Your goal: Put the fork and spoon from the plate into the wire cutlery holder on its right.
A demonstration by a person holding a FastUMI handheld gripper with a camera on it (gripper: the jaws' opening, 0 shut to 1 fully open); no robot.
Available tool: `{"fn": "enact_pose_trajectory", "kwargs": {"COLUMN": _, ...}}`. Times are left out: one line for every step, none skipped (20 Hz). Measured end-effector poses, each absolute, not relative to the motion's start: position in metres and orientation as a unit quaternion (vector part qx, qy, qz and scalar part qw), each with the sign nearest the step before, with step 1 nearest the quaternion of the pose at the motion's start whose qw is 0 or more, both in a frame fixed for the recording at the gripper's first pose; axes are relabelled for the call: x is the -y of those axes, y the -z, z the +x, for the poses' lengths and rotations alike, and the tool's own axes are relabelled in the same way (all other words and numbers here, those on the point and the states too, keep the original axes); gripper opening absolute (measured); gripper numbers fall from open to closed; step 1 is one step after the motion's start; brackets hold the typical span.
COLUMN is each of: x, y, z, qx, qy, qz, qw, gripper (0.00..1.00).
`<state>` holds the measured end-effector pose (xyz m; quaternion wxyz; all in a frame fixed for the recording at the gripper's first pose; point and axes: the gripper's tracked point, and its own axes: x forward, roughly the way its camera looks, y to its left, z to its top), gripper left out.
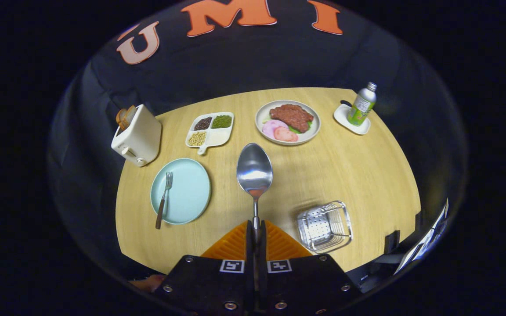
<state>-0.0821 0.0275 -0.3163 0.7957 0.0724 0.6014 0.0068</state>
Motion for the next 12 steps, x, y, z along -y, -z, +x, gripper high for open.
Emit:
{"fn": "enact_pose_trajectory", "kwargs": {"x": -0.016, "y": 0.315, "z": -0.088, "qx": -0.606, "qy": -0.003, "qz": 0.069, "qw": 0.792, "gripper": 0.05}}
{"fn": "enact_pose_trajectory", "kwargs": {"x": -0.006, "y": 0.315, "z": -0.095, "qx": -0.614, "qy": -0.004, "qz": 0.066, "qw": 0.787, "gripper": 0.05}}
{"fn": "enact_pose_trajectory", "kwargs": {"x": 0.002, "y": 0.315, "z": -0.100, "qx": -0.622, "qy": -0.005, "qz": 0.067, "qw": 0.780, "gripper": 0.05}}
{"fn": "enact_pose_trajectory", "kwargs": {"x": 0.008, "y": 0.318, "z": -0.106, "qx": -0.633, "qy": -0.009, "qz": 0.065, "qw": 0.771, "gripper": 0.05}}
{"fn": "enact_pose_trajectory", "kwargs": {"x": 0.016, "y": 0.318, "z": -0.112, "qx": -0.643, "qy": -0.009, "qz": 0.062, "qw": 0.763, "gripper": 0.04}}
{"fn": "enact_pose_trajectory", "kwargs": {"x": 0.023, "y": 0.321, "z": -0.118, "qx": -0.654, "qy": -0.013, "qz": 0.053, "qw": 0.755, "gripper": 0.05}}
{"fn": "enact_pose_trajectory", "kwargs": {"x": 0.030, "y": 0.323, "z": -0.124, "qx": -0.663, "qy": -0.017, "qz": 0.040, "qw": 0.747, "gripper": 0.05}}
{"fn": "enact_pose_trajectory", "kwargs": {"x": 0.035, "y": 0.325, "z": -0.128, "qx": -0.671, "qy": -0.026, "qz": 0.025, "qw": 0.741, "gripper": 0.05}}
{"fn": "enact_pose_trajectory", "kwargs": {"x": 0.039, "y": 0.327, "z": -0.134, "qx": -0.679, "qy": -0.032, "qz": 0.014, "qw": 0.733, "gripper": 0.05}}
{"fn": "enact_pose_trajectory", "kwargs": {"x": 0.041, "y": 0.329, "z": -0.135, "qx": -0.681, "qy": -0.039, "qz": 0.007, "qw": 0.731, "gripper": 0.05}}
{"fn": "enact_pose_trajectory", "kwargs": {"x": 0.044, "y": 0.332, "z": -0.139, "qx": -0.687, "qy": -0.045, "qz": 0.001, "qw": 0.725, "gripper": 0.05}}
{"fn": "enact_pose_trajectory", "kwargs": {"x": 0.046, "y": 0.335, "z": -0.146, "qx": -0.696, "qy": -0.048, "qz": -0.002, "qw": 0.716, "gripper": 0.05}}
